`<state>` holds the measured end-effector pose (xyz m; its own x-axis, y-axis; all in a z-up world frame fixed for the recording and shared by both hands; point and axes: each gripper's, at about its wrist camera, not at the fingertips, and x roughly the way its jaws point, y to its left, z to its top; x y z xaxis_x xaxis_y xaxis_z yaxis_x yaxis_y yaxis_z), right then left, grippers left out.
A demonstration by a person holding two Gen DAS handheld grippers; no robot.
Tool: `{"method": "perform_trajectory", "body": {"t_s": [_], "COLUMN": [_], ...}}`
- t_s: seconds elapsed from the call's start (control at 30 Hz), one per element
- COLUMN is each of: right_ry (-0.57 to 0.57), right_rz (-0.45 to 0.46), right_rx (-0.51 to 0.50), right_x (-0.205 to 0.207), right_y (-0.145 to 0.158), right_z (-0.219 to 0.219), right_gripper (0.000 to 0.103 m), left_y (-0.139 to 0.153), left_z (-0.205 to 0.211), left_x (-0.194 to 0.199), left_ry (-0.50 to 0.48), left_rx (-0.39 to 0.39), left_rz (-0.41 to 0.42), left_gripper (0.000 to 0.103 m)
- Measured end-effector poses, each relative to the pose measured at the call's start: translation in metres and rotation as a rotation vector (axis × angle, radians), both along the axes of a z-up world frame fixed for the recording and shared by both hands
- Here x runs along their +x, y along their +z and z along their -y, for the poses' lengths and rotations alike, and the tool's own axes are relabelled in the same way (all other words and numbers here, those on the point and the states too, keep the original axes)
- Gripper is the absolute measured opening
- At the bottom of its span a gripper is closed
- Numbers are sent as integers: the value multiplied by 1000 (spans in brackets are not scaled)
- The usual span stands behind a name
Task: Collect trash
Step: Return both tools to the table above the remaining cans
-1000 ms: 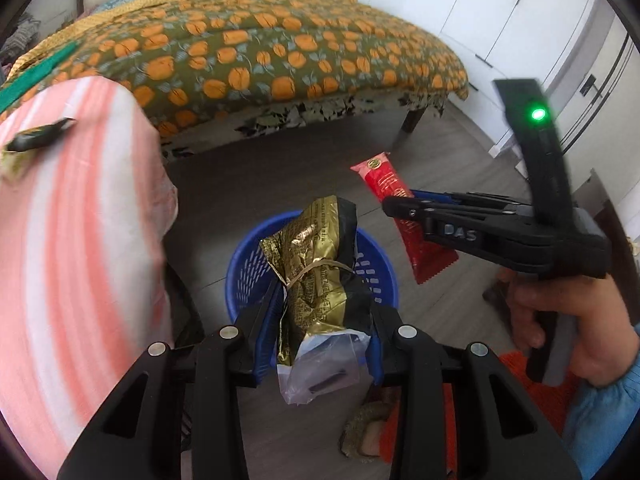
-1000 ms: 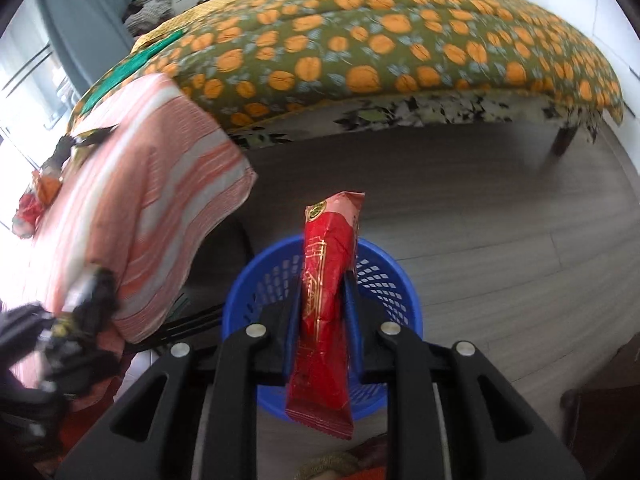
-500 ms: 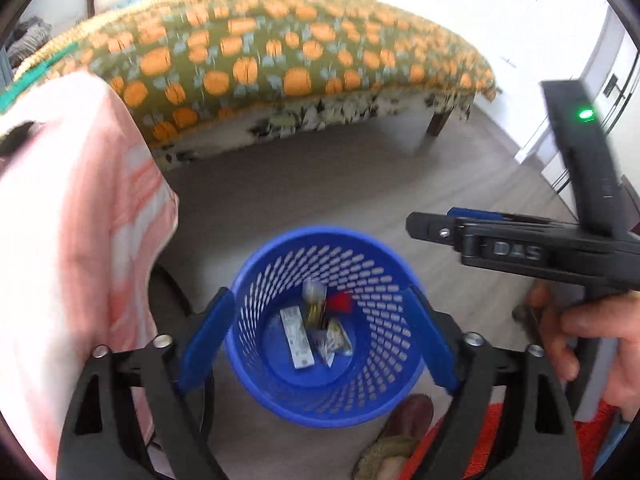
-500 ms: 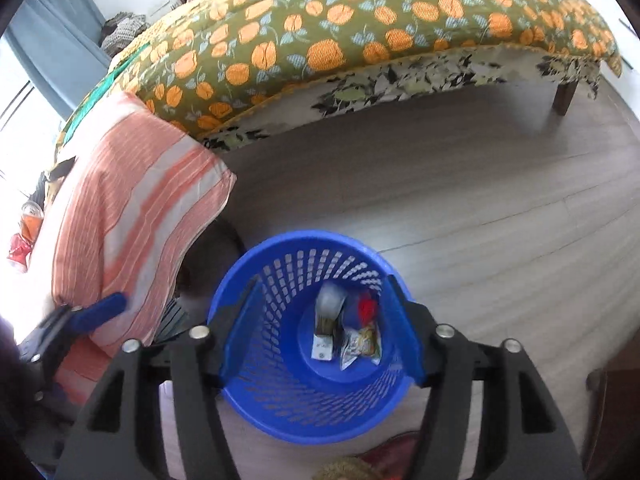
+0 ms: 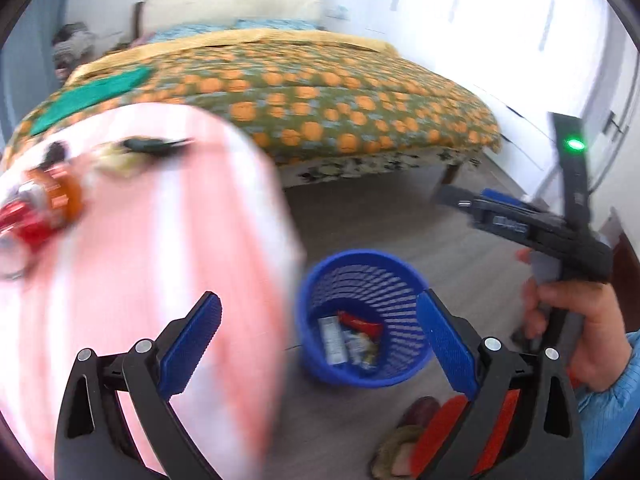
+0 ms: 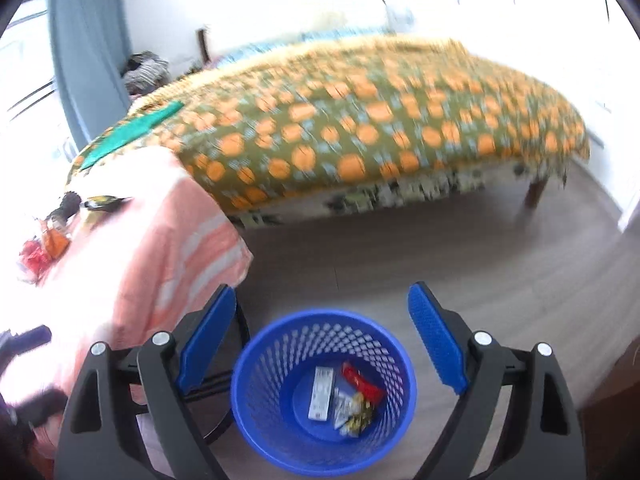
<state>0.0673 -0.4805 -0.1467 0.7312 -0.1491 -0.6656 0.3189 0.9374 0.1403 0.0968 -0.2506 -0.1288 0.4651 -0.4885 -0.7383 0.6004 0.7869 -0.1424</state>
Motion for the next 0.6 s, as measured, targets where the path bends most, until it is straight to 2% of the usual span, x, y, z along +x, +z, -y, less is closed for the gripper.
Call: {"method": "perform_trajectory", "body": {"t_s": [0.2,0.37,0.6], "right_ry": [106,254,409], "right_rz": [22,10,-57], "right_rx": [-53,-88,-85], "right_x": [1,11,43], "right_y": [7,9,12], "right_z": [-75,-152,-242], "right_gripper": [86,86,86], "left_y": [-2,-8,-19], "left_z": [-81,-151,-236], "left_x": [16,27,54], "left_ry": [135,233,329], "left_rx": [45,120,189], "left_rz": [-1,24,-4], "left_gripper": [97,97,97]}}
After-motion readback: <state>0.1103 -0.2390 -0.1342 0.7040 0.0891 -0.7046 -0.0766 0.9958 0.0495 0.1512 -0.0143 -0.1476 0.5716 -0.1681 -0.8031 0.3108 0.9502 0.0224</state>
